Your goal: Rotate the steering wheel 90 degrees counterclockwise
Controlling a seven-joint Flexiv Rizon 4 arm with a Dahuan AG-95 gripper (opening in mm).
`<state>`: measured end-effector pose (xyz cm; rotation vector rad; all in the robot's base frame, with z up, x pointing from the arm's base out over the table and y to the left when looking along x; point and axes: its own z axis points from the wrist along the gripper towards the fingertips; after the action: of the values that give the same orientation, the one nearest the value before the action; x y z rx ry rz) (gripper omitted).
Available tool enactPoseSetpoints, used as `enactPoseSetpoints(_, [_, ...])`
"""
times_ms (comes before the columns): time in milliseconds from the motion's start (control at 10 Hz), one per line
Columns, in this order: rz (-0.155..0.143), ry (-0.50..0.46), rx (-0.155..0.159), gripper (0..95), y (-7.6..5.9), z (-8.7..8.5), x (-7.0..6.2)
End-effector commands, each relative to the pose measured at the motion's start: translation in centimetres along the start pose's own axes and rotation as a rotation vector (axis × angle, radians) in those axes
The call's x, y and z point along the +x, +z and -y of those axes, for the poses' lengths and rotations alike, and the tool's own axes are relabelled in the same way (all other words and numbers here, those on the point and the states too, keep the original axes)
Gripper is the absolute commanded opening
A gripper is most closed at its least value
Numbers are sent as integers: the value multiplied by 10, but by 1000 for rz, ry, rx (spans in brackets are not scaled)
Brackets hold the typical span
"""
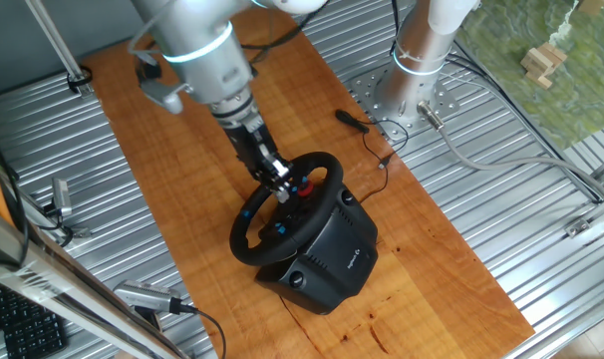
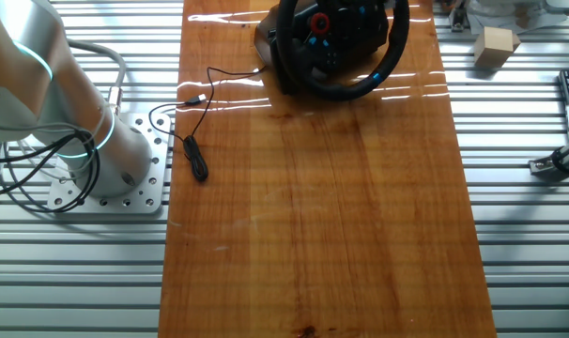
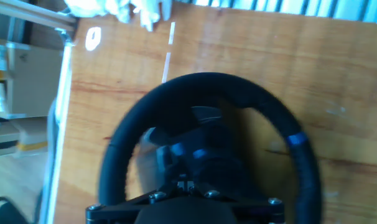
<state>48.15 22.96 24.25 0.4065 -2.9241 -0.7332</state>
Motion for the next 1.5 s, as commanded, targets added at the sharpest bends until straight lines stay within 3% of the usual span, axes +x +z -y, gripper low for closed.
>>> enactPoseSetpoints(100, [-4,-4,-32,0,5,-7,3])
enactPoseSetpoints(200, [-19,2,-55,0,8,-9,3])
enactPoseSetpoints(700, [-62,-16,-108,0,15,-15,3])
enactPoseSetpoints(1200, [-65,-23,-151,0,19,-18,4])
enactPoseSetpoints(1500, [-63,-15,-154,0,22,-24,4])
